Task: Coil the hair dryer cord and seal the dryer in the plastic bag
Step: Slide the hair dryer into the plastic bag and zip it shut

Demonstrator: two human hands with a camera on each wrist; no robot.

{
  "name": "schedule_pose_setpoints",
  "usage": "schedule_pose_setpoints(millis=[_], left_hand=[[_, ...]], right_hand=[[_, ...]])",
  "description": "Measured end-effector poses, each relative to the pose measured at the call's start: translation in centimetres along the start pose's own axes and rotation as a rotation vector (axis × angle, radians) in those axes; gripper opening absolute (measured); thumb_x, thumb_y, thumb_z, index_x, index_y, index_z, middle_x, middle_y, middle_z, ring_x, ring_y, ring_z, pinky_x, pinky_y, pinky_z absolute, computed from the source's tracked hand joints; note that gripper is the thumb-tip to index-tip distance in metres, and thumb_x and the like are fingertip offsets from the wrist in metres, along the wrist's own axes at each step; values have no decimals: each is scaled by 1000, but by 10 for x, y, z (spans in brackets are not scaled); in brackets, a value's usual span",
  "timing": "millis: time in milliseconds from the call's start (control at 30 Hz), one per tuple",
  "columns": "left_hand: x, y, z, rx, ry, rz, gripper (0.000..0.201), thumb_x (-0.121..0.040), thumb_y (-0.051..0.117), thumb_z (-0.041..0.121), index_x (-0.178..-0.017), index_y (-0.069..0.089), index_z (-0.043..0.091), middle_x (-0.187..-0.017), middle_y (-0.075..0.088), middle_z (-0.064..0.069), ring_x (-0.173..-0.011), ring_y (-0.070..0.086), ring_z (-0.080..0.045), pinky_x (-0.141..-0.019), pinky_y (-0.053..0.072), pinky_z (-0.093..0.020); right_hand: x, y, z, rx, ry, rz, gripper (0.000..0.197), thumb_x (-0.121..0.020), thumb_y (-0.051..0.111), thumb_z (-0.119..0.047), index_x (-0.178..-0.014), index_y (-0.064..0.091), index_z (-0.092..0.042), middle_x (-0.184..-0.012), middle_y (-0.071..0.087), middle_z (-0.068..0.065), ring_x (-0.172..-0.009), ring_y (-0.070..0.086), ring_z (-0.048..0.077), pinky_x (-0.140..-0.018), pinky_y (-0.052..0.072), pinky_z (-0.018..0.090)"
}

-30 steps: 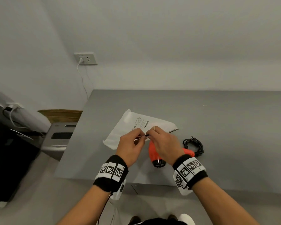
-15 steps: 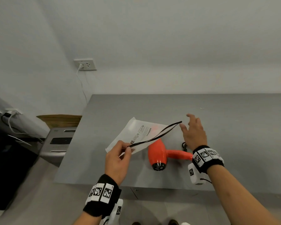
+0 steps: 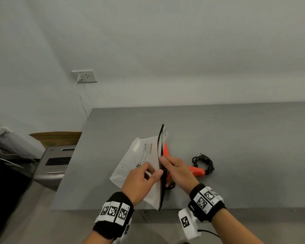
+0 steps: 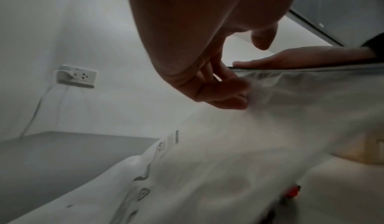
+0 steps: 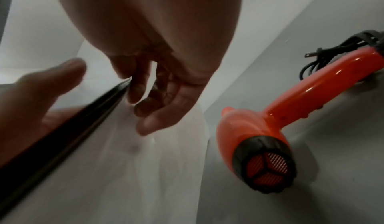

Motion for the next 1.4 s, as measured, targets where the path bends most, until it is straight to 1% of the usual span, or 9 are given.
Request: schedule_pose_setpoints(millis=[167, 367, 500, 600, 800, 900, 1066, 1200, 1400], left_hand=[[-21, 2, 8, 55, -11, 2, 20, -96, 62, 26, -81, 58, 12, -80, 68, -8, -69, 66, -20, -59, 61, -32], [-37, -68, -21, 49, -132, 302, 22, -97, 57, 15, -76, 60, 17, -65, 64, -4, -52, 61, -12, -48, 47, -13], [-48, -74, -14, -11, -85, 294, 24, -96, 60, 19, -73, 56, 12, -63, 63, -14, -52, 61, -25, -49, 47, -14], [-53, -61, -16, -91, -78, 256, 26, -98, 59, 25, -76, 57, 11, -64, 62, -10, -55, 54, -16, -52, 47, -16], [-59, -46, -31, -138, -116, 224, 25, -98, 59, 28, -78, 58, 14, -68, 61, -7, -61, 51, -15, -59, 45, -23], [-64, -48, -38, -150, -145, 214, 25, -99, 59, 28, -77, 58, 15, -69, 61, -5, -61, 51, -15, -60, 45, -24], [-76, -52, -47, -158, -169, 223, 26, -99, 58, 28, -77, 57, 15, -72, 63, -10, -64, 53, -19, -64, 48, -29], [-85, -54, -50, -190, -187, 244, 27, -98, 58, 32, -74, 55, 21, -68, 61, -2, -69, 57, -22, -72, 53, -38], [-99, -44, -40, -244, -168, 221, 26, -99, 57, 28, -76, 53, 18, -66, 56, 1, -63, 50, -19, -70, 50, -36]], right_hand=[[0, -7, 1, -61, 0, -25, 36, -106, 46, -32, -102, 71, -5, -94, 72, 27, -73, 66, 44, -65, 57, 43], [-12, -88, 22, 332, 24, 293, 43, -102, 53, -29, -64, 53, -9, -57, 56, 7, -52, 55, 23, -64, 54, 52], [-19, -111, 44, 705, 46, 252, 26, -98, 53, -43, -103, 66, -21, -96, 69, 10, -96, 63, 28, -91, 50, 45], [-15, -131, 95, 1244, 288, 149, 60, -91, 52, -60, -145, 38, -36, -141, 47, 16, -133, 43, 35, -113, 32, 52], [-12, -129, 122, 1463, 207, 154, 48, -95, 52, -35, -142, 42, -29, -131, 53, 10, -127, 48, 32, -120, 18, 58], [-12, -123, 115, 1442, 95, 99, 43, -94, 50, -30, -137, 47, -23, -130, 57, 7, -121, 53, 31, -116, 28, 47], [-1, -125, 79, 1243, 15, 158, 37, -98, 48, -49, -120, 53, -19, -114, 68, 4, -104, 65, 31, -82, 46, 40], [18, -139, 45, 958, 47, 311, 28, -97, 52, -52, -105, 54, -25, -80, 69, -7, -80, 68, 21, -66, 45, 35], [51, -131, 7, -71, 70, 405, 36, -98, 60, -36, -101, 63, 0, -54, 38, -5, -42, 32, 11, -40, 28, 25]])
Point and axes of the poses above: each hand's wrist, its own x-axis away from the middle knuckle, its own y-axis out of the palm, z = x × y, the point moved 10 cm from there along -x, towards the middle knuckle
